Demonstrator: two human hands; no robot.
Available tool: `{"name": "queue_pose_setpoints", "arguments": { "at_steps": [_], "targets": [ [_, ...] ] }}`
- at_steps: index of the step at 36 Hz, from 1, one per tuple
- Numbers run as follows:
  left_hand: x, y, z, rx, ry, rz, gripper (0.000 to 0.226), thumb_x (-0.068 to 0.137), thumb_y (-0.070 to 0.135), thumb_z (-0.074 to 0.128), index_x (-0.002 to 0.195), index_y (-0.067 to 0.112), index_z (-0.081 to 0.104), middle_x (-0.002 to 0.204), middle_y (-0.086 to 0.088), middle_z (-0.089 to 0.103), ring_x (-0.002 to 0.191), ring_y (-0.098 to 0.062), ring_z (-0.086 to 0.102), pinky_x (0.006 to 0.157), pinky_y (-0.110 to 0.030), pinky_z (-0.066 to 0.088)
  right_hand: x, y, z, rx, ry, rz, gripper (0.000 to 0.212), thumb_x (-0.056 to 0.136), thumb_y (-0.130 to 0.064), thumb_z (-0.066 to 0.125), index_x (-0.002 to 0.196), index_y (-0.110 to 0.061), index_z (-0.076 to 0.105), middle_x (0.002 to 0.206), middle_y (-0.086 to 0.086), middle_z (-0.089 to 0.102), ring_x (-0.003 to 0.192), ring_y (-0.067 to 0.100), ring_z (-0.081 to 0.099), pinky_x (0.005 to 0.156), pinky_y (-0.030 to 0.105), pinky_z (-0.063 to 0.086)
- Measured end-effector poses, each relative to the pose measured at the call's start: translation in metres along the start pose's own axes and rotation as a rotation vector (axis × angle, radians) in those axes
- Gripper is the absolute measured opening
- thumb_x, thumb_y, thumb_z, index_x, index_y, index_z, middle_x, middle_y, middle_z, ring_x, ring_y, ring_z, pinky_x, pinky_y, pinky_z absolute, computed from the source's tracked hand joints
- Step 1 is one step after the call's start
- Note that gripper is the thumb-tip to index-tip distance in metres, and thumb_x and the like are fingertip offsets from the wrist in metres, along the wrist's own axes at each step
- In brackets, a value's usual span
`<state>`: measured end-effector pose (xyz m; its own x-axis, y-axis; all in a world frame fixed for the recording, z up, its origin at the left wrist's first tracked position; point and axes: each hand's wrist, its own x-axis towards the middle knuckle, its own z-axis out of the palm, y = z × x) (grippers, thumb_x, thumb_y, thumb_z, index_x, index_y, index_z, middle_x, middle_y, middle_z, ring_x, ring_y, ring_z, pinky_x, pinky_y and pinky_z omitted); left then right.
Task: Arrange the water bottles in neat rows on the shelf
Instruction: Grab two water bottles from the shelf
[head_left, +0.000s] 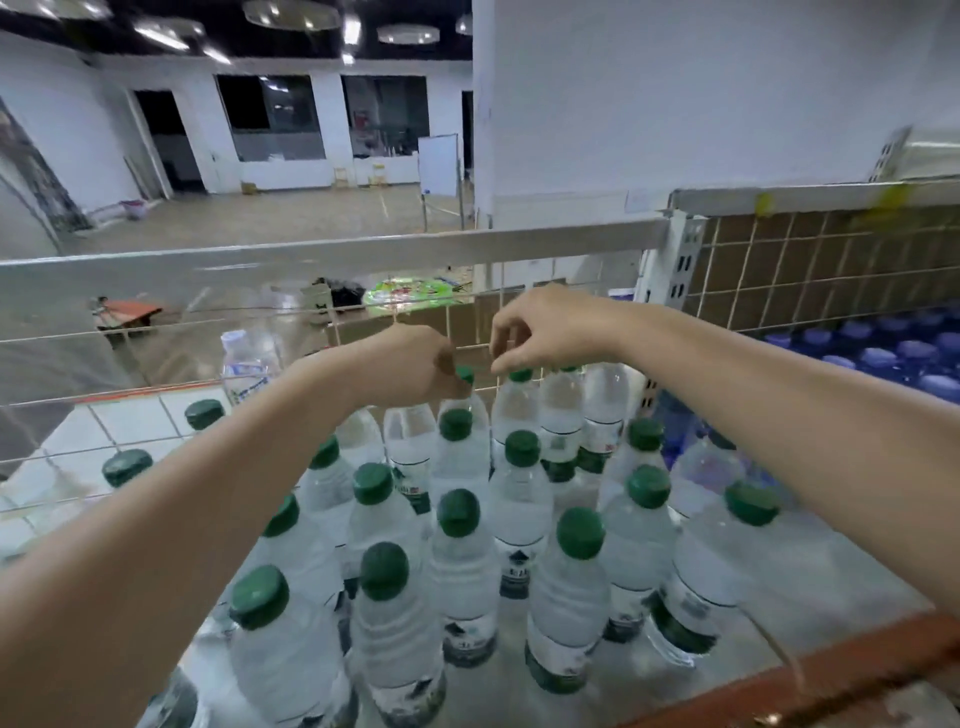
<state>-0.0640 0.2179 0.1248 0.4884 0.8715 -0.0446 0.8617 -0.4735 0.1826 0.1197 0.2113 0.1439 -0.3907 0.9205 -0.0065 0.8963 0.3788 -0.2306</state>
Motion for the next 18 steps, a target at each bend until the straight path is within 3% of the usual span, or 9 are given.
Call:
{"name": "queue_pose_setpoints", "arguments": {
  "at_steps": [3,6,8,10,14,18],
  "targets": [
    [0.007,0.023,0.006,0.1,-0.118,-0.022,0.048,0.087,0.048,0.062,0.118,0.011,0.059,0.112,-0.004,0.063,0.096,-0.02,0.057,0.087,-0.032,0.048,-0.015,0.024,-0.002,0.056,-0.097,-0.004,0.029,0.085,-0.046,0.069,0.099,-0.02,0.068,0.095,-0.003,0.07,0.075,0.009,0.064,0.057,0.018,0.049],
    [0.017,0.036,0.017,0.172,-0.221,-0.102,0.059,0.084,0.049,0.064,0.13,0.012,0.052,0.119,-0.003,0.058,0.097,-0.019,0.052,0.086,-0.03,0.045,-0.026,0.034,0.006,0.072,-0.206,-0.043,0.04,0.081,-0.053,0.07,0.105,-0.022,0.067,0.098,-0.002,0.068,0.082,0.009,0.063,0.062,0.02,0.052],
    [0.021,0.04,0.025,0.142,-0.275,-0.18,0.059,0.083,0.045,0.067,0.131,0.013,0.051,0.11,-0.003,0.06,0.086,-0.019,0.055,0.074,-0.027,0.047,-0.03,0.034,0.015,0.07,-0.286,-0.081,0.048,0.081,-0.055,0.069,0.115,-0.023,0.064,0.099,-0.003,0.065,0.087,0.013,0.064,0.072,0.026,0.056],
    [0.022,0.041,0.033,0.121,-0.31,-0.261,0.056,0.084,0.042,0.068,0.129,0.014,0.052,0.102,-0.003,0.06,0.072,-0.018,0.059,0.06,-0.025,0.049,-0.033,0.034,0.025,0.063,-0.347,-0.117,0.055,0.082,-0.054,0.069,0.126,-0.024,0.057,0.096,-0.01,0.058,0.09,0.015,0.063,0.081,0.032,0.056],
    [0.021,0.038,0.045,0.097,-0.303,-0.358,0.038,0.086,0.033,0.066,0.116,0.013,0.055,0.095,-0.008,0.064,0.07,-0.021,0.06,0.064,-0.03,0.053,-0.028,0.035,0.049,-0.01,-0.371,-0.198,0.071,0.083,-0.05,0.069,0.143,-0.021,0.043,0.107,-0.007,0.052,0.101,0.021,0.061,0.089,0.037,0.052],
    [0.023,0.043,0.048,0.07,-0.202,-0.355,0.017,0.089,0.029,0.063,0.097,0.015,0.057,0.091,-0.005,0.061,0.074,-0.021,0.056,0.064,-0.029,0.049,-0.021,0.038,0.057,0.027,-0.317,-0.248,0.068,0.082,-0.046,0.073,0.138,-0.02,0.046,0.114,-0.001,0.057,0.095,0.022,0.065,0.086,0.041,0.055]
  ]
}}
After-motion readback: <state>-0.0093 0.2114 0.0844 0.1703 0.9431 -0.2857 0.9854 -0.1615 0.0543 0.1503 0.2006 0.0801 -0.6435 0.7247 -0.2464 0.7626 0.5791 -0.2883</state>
